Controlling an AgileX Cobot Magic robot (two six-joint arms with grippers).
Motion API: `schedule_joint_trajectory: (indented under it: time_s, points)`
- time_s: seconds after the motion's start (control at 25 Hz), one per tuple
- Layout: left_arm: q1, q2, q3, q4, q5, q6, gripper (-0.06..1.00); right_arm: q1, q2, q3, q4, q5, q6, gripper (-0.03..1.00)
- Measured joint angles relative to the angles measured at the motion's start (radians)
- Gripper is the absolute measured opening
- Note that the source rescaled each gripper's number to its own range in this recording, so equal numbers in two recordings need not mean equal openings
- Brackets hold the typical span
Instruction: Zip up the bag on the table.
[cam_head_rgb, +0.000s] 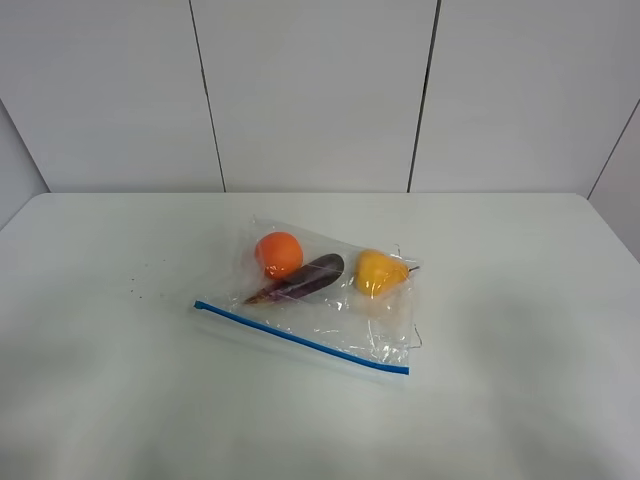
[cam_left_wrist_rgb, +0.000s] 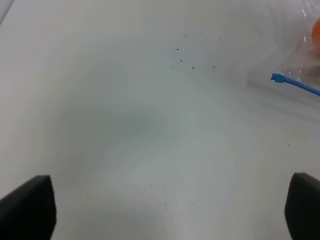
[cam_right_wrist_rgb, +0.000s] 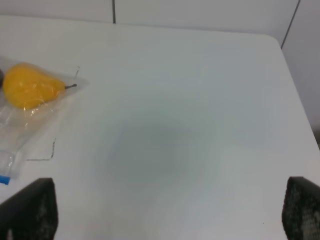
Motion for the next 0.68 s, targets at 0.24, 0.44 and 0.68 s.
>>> schedule_joint_trajectory:
  time_s: [0.24, 0.44, 0.68]
  points:
    - [0.000, 0.000, 0.000, 0.000, 0.000, 0.000, 1.00, 0.000, 0.000, 0.000, 0.003, 0.000, 0.001, 1.00]
    - [0.000, 0.000, 0.000, 0.000, 0.000, 0.000, 1.00, 0.000, 0.000, 0.000, 0.003, 0.000, 0.001, 1.00]
    - [0.000, 0.000, 0.000, 0.000, 0.000, 0.000, 1.00, 0.000, 0.000, 0.000, 0.004, 0.000, 0.001, 1.00]
